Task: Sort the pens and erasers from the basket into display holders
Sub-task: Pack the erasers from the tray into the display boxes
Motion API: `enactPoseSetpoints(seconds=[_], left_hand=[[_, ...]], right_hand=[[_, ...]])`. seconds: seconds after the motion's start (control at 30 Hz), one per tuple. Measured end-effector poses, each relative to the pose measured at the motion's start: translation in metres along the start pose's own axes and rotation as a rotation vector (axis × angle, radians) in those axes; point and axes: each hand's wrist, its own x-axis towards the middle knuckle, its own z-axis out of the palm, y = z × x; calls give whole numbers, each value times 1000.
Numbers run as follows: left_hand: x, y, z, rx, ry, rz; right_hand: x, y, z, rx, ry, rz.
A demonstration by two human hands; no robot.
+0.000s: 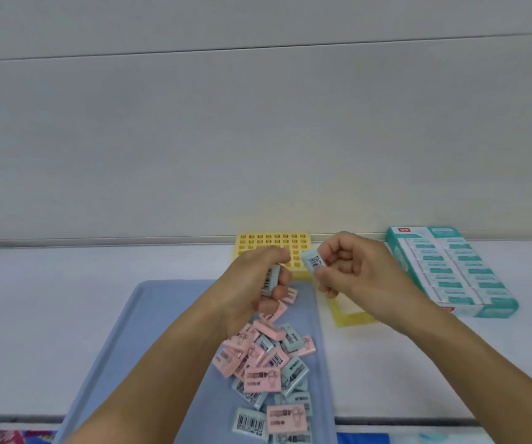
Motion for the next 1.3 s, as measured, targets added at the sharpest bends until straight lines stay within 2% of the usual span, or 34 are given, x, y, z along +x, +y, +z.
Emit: enactPoseSetpoints(seconds=[0.1, 0.17, 0.33, 0.53, 0.7, 0.77, 0.87, 0.93, 1.07, 1.17, 1.3], left_hand=[[3, 1, 8, 27, -80, 1], [5, 0, 12, -10, -126, 35], [7, -4, 18, -68, -41, 152], [11, -3, 22, -24, 101, 250], [15, -3, 28, 60, 186, 271], [17, -2, 28, 91, 191, 279], [18, 2, 26, 133, 159, 280], [19, 4, 23, 175, 107, 279], [19, 6, 20, 216, 43, 261], [20, 7, 16, 218, 70, 241], [24, 0, 11, 441, 146, 268]], right_hand=[[-5, 1, 0, -179, 136, -199], [-6, 3, 2, -150, 156, -275], [-2, 6, 1, 140, 314, -82], [-6, 7, 4, 91, 312, -80], [-6, 6, 5, -246, 341, -191], [-4, 6, -1, -308, 281, -246], [0, 3, -17, -375, 54, -339], [3, 1, -25, -465, -25, -399], [6, 2, -31, -605, 10, -391], [4, 9, -31, -581, 81, -354], [1, 16, -33, -600, 146, -284]])
